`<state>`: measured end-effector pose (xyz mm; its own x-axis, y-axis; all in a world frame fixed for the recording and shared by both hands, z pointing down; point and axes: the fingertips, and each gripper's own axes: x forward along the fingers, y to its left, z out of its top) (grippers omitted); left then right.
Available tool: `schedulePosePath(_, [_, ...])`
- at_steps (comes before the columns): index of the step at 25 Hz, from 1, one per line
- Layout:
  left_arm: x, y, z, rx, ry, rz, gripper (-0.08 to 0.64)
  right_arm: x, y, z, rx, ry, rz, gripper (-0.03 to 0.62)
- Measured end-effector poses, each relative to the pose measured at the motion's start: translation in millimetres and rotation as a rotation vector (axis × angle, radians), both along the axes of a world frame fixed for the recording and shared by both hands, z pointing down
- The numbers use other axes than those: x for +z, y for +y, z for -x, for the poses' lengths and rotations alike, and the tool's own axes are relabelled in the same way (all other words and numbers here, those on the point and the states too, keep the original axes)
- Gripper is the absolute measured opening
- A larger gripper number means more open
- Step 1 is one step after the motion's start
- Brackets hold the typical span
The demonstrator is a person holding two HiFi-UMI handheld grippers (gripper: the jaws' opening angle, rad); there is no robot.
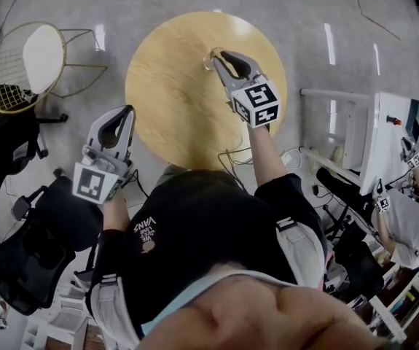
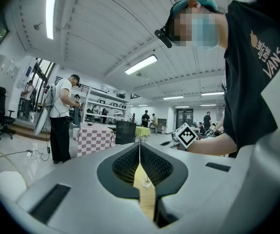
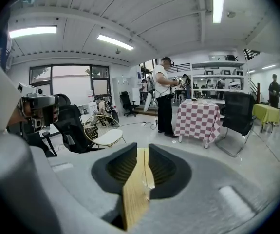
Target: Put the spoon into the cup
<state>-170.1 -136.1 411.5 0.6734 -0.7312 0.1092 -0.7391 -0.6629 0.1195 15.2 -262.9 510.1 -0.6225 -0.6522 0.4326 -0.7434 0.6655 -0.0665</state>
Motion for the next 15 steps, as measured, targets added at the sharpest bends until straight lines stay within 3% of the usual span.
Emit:
schedulePosePath(2, [-8.6, 2.5, -0.2, 0.023, 0.018, -0.07, -0.003, -8.7, 4.8, -2.7, 0.009, -0.003, -0.014, 0.071])
schedulePosePath(4, [-14.0, 5.7, 0.4, 0.032, 0.026, -0.093, -0.003, -17.4, 11.1, -4.4, 0.014, -0.003, -0.028, 0.067])
schedulePosePath(10, [-17.6, 17.6, 1.4, 0.026, 0.007, -0.017, -0.003, -39.7, 34.7, -11.3, 0.04, 0.007, -0.062, 0.06])
schedulePosePath(13, [-26.7, 23.5, -1.2, 0.04, 0.012, -0.039, -0.003, -51.3, 47.6, -17.5, 0.058, 0.006, -0.079, 0.058])
schedulePosePath(15, [-31.8, 27.3, -2.7, 0.051, 0.014, -0.053, -0.003, -58.4, 55.7, -21.0, 0.068, 0.007, -0.092, 0.025])
